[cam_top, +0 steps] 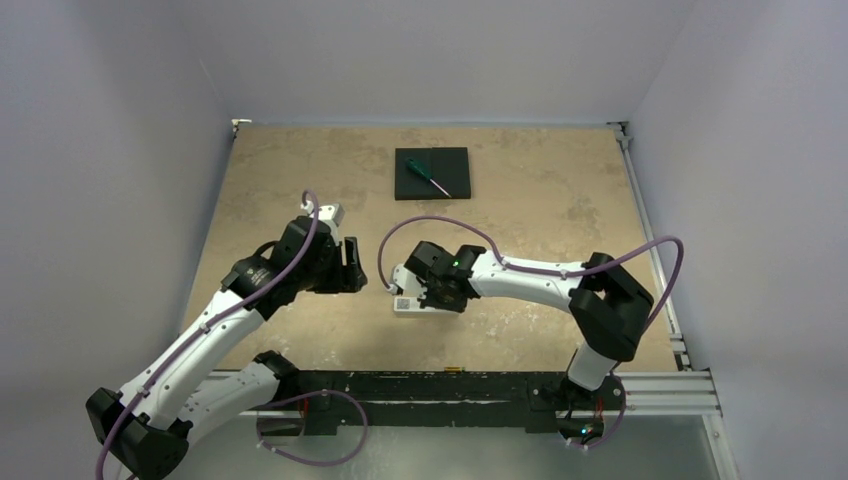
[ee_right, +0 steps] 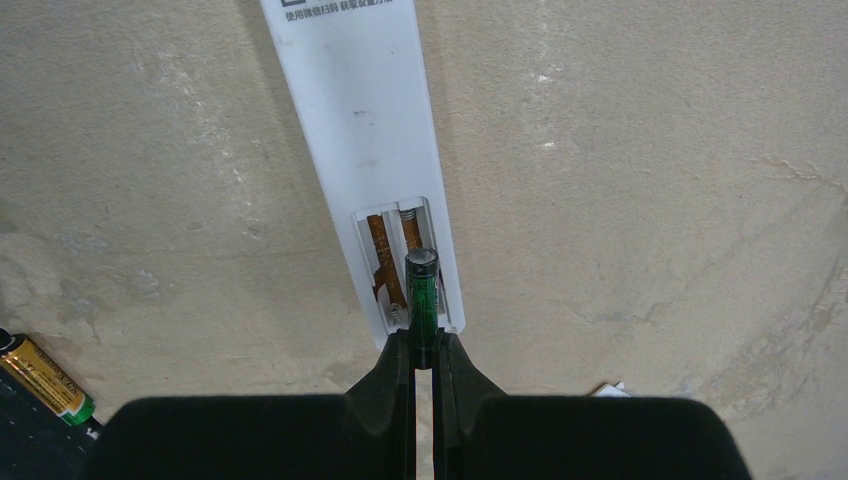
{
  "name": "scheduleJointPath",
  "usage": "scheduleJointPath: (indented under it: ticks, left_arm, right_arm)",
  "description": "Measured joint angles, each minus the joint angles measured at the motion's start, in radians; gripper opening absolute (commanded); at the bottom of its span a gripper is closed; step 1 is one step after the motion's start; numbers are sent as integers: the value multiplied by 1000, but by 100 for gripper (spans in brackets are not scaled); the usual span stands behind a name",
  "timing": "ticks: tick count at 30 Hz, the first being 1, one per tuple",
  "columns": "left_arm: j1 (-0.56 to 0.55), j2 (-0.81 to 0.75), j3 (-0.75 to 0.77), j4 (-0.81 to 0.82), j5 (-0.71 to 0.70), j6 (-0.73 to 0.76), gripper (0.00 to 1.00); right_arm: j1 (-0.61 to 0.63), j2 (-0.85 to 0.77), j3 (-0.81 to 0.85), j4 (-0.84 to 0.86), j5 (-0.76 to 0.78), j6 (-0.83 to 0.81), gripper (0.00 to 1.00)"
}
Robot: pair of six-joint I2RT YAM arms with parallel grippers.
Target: Load the batteries into the remote control
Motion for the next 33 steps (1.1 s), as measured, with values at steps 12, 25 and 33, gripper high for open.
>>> scheduleJointPath:
  ticks: [12, 25, 33]
  left_arm:
    - [0, 1, -1, 0, -4, 4, 63]
    - [0, 2, -13, 1, -2, 4, 62]
    - [0, 3, -13, 1, 2, 11, 62]
  right_arm:
    - [0, 28, 6, -16, -23, -3, 11]
    - [0, 34, 17, -16, -28, 3, 15]
    - [0, 34, 17, -16, -21, 10, 15]
